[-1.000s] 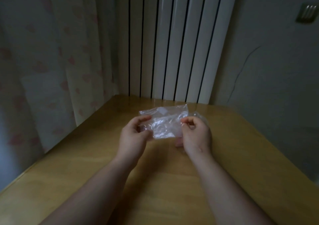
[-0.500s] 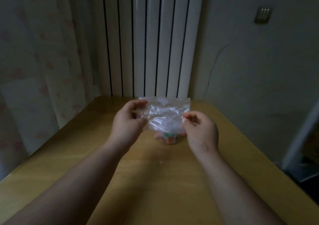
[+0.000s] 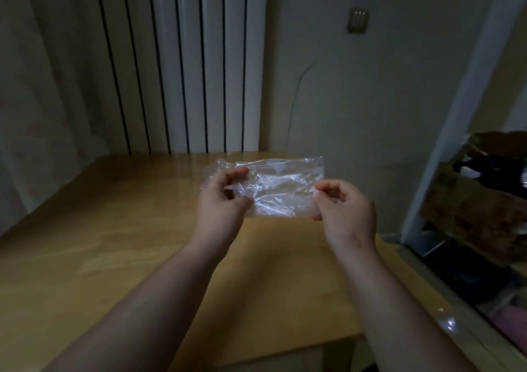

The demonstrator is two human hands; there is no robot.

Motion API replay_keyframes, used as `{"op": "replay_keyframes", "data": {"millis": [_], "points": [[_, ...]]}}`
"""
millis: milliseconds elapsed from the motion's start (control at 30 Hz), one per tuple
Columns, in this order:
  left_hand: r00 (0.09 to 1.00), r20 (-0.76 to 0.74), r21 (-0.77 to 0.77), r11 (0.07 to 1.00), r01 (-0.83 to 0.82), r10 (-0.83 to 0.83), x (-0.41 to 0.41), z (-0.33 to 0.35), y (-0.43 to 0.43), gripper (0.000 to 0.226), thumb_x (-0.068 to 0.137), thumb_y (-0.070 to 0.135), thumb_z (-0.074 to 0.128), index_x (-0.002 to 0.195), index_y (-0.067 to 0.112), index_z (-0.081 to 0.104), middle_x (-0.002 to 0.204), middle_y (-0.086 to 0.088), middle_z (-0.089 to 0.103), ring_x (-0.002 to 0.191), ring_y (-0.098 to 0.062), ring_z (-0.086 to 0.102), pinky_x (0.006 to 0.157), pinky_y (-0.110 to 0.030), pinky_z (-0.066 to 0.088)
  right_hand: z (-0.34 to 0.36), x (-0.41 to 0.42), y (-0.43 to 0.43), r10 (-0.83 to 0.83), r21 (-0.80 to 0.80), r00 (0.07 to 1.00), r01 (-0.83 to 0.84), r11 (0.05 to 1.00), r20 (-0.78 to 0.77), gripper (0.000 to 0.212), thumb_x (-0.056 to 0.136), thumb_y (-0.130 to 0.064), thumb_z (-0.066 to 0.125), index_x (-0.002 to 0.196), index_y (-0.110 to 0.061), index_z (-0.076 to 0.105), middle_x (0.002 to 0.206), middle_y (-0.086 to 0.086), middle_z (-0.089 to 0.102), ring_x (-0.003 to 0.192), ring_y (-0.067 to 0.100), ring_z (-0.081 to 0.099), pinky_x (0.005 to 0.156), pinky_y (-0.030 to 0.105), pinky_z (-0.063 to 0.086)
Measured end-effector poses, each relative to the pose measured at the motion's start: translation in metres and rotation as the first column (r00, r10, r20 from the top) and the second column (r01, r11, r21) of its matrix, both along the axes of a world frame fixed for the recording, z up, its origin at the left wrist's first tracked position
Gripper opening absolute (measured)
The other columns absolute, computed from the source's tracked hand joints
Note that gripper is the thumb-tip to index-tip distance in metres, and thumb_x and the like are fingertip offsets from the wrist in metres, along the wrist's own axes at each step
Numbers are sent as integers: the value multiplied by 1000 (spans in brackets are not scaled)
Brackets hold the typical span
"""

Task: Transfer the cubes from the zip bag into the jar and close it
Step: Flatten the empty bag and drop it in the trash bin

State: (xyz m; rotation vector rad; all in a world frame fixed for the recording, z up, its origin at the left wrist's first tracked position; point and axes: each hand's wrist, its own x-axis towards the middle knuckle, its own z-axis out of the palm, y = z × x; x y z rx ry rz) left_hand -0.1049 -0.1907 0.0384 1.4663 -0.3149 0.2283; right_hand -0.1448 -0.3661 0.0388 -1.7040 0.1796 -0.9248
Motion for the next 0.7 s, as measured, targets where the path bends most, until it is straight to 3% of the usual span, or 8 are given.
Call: {"op": "replay_keyframes", "data": {"millis": [100,233,367,567,700], "points": [[999,8,12,999,44,-44,-7,-4,-25,51,84,-9,62,110,35,61,115,9,64,94,-22,60,72,-37,55,-5,-19,-21,-70,28,998,70,997,-4,29,85,-1,64,75,-28,65,59,-9,64,46,-1,57,49,15,48],[994,-8,5,994,107,-107,-19,-9,-62,50,83,-9,63,103,37,61,110,3,65,91,-23,61,76,-43,57,-10,-44,-51,-160,42,987,161,986,-32,28,85,-4,65,75,-30,66,65,-10,66,51,0,60,54,22,53],[982,-25,-14,983,186,-186,-33,-13,-97,49,84,-11,60,104,33,61,107,1,65,85,-20,62,69,-35,55,-15,-70,-81,-223,49,974,225,973,-47,24,86,-5,65,80,-28,68,70,-11,67,56,-2,62,55,22,55],[964,-56,-13,965,261,-261,-51,-25,-154,50,81,-11,62,102,34,62,106,0,66,82,-20,62,71,-41,56,-29,-103,-129,-331,67,941,336,940,-71,23,87,-9,66,80,-31,68,77,-11,69,68,4,66,62,29,58],[939,-109,-25,946,325,-325,-64,-35,-192,49,81,-11,60,101,34,63,105,-4,66,86,-23,66,72,-39,58,-37,-126,-160,-390,56,917,395,917,-79,20,86,-7,67,82,-27,69,76,-13,67,63,-9,61,56,7,46]]}}
